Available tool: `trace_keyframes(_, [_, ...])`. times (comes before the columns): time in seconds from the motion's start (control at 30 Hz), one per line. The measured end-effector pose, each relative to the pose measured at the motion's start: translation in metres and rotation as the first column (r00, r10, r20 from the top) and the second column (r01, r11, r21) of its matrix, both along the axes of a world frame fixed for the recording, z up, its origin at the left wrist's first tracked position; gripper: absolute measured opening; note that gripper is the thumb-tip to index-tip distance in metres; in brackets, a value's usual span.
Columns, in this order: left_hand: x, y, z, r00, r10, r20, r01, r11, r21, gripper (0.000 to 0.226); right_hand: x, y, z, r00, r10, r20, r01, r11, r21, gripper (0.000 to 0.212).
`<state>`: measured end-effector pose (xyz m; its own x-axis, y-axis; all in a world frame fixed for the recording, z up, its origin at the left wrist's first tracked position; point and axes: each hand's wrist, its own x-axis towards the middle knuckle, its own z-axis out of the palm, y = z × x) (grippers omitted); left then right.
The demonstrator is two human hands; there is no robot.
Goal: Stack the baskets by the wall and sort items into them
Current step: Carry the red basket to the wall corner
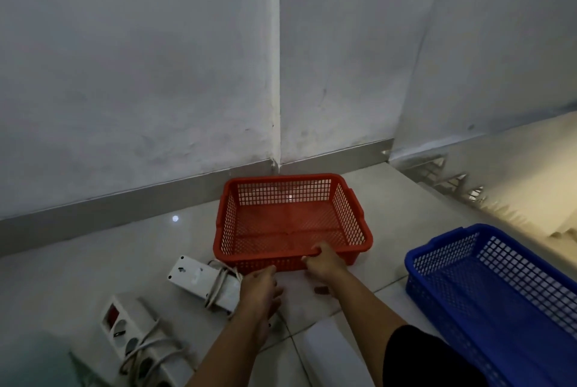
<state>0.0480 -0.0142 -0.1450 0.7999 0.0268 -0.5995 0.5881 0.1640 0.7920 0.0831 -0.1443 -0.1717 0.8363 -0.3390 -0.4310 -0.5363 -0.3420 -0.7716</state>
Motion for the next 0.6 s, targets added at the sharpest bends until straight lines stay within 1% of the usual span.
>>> trace_keyframes(0.07, [0.0, 0.003, 0.0, 0.999, 0.021, -0.047, -0.023, 0.998, -0.054, 0.014, -0.004, 0.0, -0.004, 0.99, -0.119, 0.081, 0.125, 0.989, -0.083, 0.015])
trace_keyframes(0.1, [0.0, 0.004, 0.001, 0.997, 0.025, -0.067, -0.03, 0.996, -0.089, 0.019, -0.007, -0.001, -0.006, 0.976, -0.173, 0.132, 0.189, 0.975, -0.118, 0.01])
trace_keyframes(0.13, [-0.002, 0.005, 0.003, 0.996, 0.024, -0.083, -0.034, 0.992, -0.122, 0.028, -0.011, -0.002, -0.006, 0.962, -0.209, 0.174, 0.233, 0.963, -0.136, 0.011])
trace_keyframes(0.2, [-0.003, 0.006, 0.007, 0.996, 0.021, -0.092, -0.038, 0.982, -0.187, 0.039, -0.021, -0.007, -0.004, 0.946, -0.215, 0.241, 0.255, 0.956, -0.148, 0.013])
trace_keyframes(0.27, [-0.005, 0.005, 0.017, 0.995, 0.034, -0.097, -0.059, 0.962, -0.266, 0.043, -0.029, -0.01, 0.005, 0.94, -0.163, 0.3, 0.22, 0.961, -0.167, 0.013])
trace_keyframes(0.33, [-0.005, 0.003, 0.031, 0.994, 0.058, -0.098, -0.088, 0.938, -0.336, 0.04, -0.036, -0.01, 0.018, 0.923, -0.119, 0.366, 0.197, 0.964, -0.182, 0.017])
trace_keyframes(0.43, [-0.006, 0.002, 0.064, 0.987, 0.133, -0.093, -0.161, 0.881, -0.444, 0.037, -0.046, 0.0, 0.053, 0.884, -0.017, 0.467, 0.129, 0.969, -0.209, 0.016])
trace_keyframes(0.5, [-0.002, 0.005, 0.085, 0.975, 0.215, -0.054, -0.215, 0.858, -0.467, 0.034, -0.052, 0.013, 0.084, 0.842, 0.047, 0.538, 0.087, 0.971, -0.221, 0.016])
trace_keyframes(0.6, [0.007, 0.027, 0.116, 0.936, 0.351, 0.036, -0.306, 0.857, -0.414, 0.042, -0.063, 0.042, 0.144, 0.809, 0.133, 0.573, 0.027, 0.965, -0.262, 0.011])
